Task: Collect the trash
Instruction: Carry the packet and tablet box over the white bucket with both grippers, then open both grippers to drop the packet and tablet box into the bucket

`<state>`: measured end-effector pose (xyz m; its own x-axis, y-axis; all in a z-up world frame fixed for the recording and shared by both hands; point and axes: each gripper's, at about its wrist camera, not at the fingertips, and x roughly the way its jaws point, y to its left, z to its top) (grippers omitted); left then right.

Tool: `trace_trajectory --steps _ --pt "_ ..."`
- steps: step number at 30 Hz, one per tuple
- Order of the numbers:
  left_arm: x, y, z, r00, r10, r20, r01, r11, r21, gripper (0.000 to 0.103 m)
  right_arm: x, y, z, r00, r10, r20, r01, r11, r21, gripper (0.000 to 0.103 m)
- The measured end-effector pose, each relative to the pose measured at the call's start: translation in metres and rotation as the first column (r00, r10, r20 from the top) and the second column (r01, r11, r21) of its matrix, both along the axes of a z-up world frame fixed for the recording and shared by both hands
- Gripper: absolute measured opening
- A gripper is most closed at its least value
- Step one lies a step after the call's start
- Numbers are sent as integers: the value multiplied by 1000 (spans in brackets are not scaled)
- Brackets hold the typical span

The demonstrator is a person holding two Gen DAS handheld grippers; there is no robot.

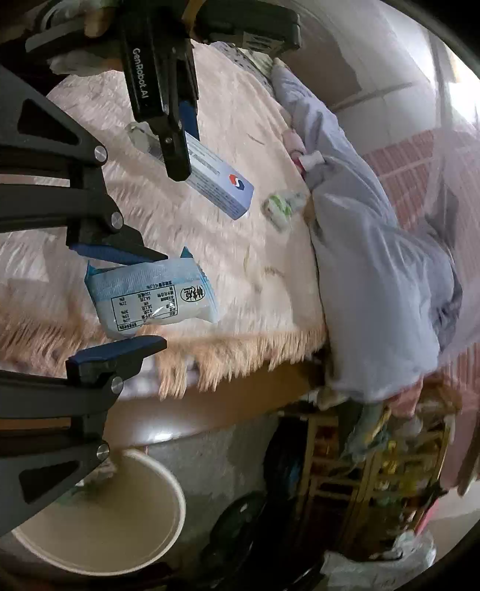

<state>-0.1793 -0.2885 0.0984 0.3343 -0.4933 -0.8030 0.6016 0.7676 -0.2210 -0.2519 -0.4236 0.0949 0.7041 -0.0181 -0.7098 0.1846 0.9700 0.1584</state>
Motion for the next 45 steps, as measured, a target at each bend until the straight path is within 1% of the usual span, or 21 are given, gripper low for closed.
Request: trace_trajectory --steps 7,14,22,26,29,34,39,45 --pt "-20 -44 1 997 -76 0 76 997 -5 46 -34 -36 2 996 -88 4 88 996 -4 36" --pt "-41 -91 -1 987 -162 2 162 987 0 46 -64 -70 1 985 -173 -1 173 985 -16 36" --pt "-57 -135 -5 973 -232 -8 232 973 5 46 -92 -120 -12 959 -281 -36 280 960 -14 36" --pt "-62 -157 -11 965 -261 -26 262 965 13 46 -103 -137 -21 944 -328 -40 327 945 -15 36" --pt "-63 -168 -15 960 -277 -43 278 960 14 46 -107 -148 -30 932 -357 -58 356 934 -28 36" --pt "-68 -187 -20 950 -307 -56 309 951 12 46 -116 -164 -43 914 -397 -81 398 917 1 36" --pt "-71 -204 -27 939 -334 -78 336 942 7 46 -124 -176 -49 898 -430 -93 433 901 21 36" --pt "-73 -216 -33 925 -363 -113 362 932 -35 47 -129 -186 -58 881 -457 -118 464 885 37 36"
